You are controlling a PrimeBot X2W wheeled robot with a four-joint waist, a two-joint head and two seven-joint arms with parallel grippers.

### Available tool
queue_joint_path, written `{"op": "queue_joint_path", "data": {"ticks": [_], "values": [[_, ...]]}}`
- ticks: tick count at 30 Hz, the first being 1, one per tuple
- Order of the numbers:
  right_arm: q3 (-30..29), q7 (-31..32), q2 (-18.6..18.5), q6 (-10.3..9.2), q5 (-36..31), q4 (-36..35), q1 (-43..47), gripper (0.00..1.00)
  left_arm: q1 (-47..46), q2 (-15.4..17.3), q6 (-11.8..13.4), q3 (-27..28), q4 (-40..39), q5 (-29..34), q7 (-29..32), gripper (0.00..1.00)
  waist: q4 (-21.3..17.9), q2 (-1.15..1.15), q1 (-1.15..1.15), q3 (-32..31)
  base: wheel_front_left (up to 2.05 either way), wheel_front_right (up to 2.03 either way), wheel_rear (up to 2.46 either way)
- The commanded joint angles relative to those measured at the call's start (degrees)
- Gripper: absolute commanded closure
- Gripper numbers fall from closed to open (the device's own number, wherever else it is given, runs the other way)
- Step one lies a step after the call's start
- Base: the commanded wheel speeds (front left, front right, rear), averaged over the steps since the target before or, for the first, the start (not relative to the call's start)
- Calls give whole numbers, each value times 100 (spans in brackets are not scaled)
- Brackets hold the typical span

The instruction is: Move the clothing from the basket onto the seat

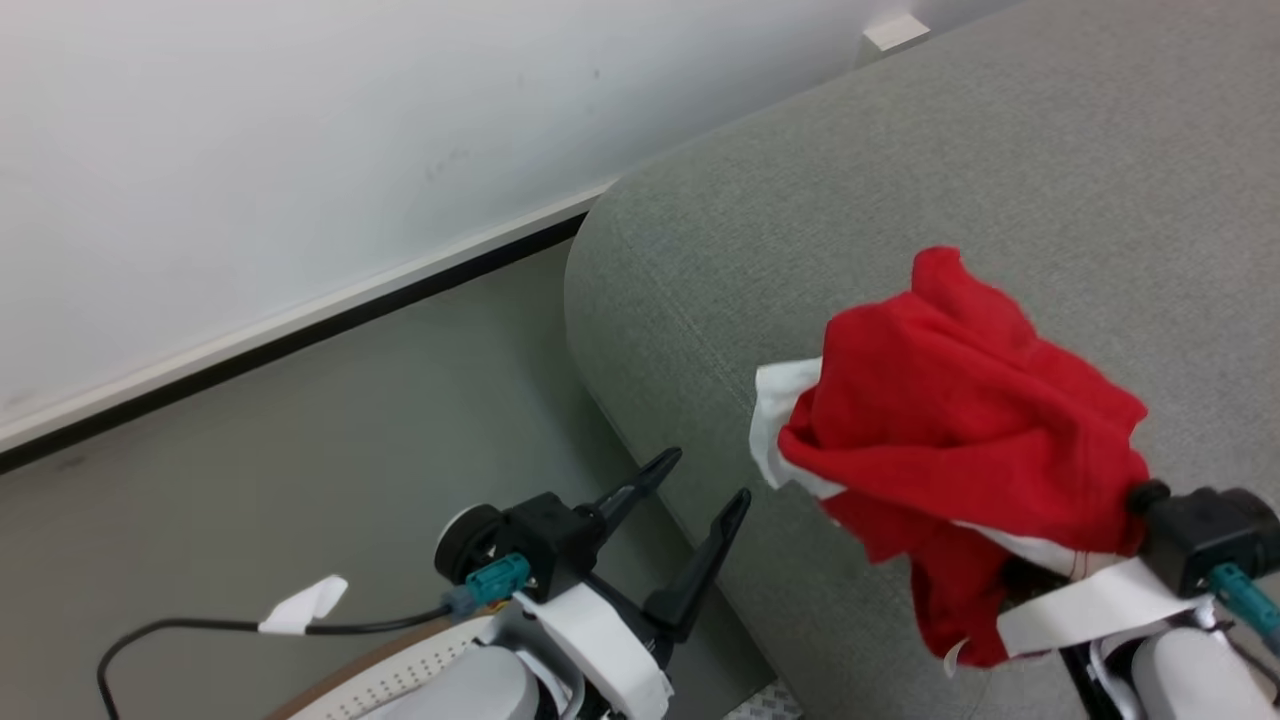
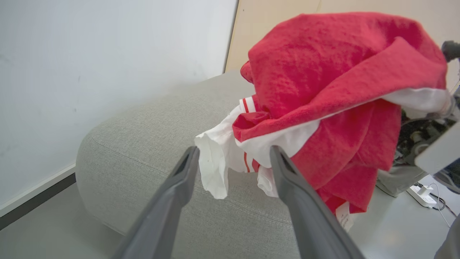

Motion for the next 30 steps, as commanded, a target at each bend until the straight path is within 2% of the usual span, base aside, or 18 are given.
{"op": "queue_joint_path", "data": {"ticks": [1, 9, 16, 21, 26, 30], "values": [[-43, -4, -54, -14, 32, -22, -156, 100, -59, 52, -3, -2, 2, 66, 3, 0, 55, -1, 0, 66, 0, 0, 0], [-625, 358, -389, -14, 197, 81, -1225, 100, -502, 117, -20, -87, -127, 310, 185, 0, 494, -1, 0, 789, 0, 0, 0], [-1214, 738, -980, -14, 223, 421, -2455, 100, -1058, 238, -112, -90, -362, 547, 378, 0, 1135, -1, 0, 1833, 0, 0, 0], [-1735, 942, -1348, -14, 166, 500, -3238, 100, -1386, 336, -34, 40, -524, 641, 438, 0, 1599, -1, 0, 2556, 0, 0, 0], [-1907, 1056, -1794, -14, 379, 719, -3950, 100, -1544, 523, -64, 79, -610, 720, 465, 0, 1944, -1, 0, 3086, 0, 0, 0], [-1902, 1129, -2079, -14, 358, 1200, -4260, 100, -1619, 548, -34, 126, -636, 737, 396, 0, 2165, -1, 0, 3336, 0, 0, 0]]}}
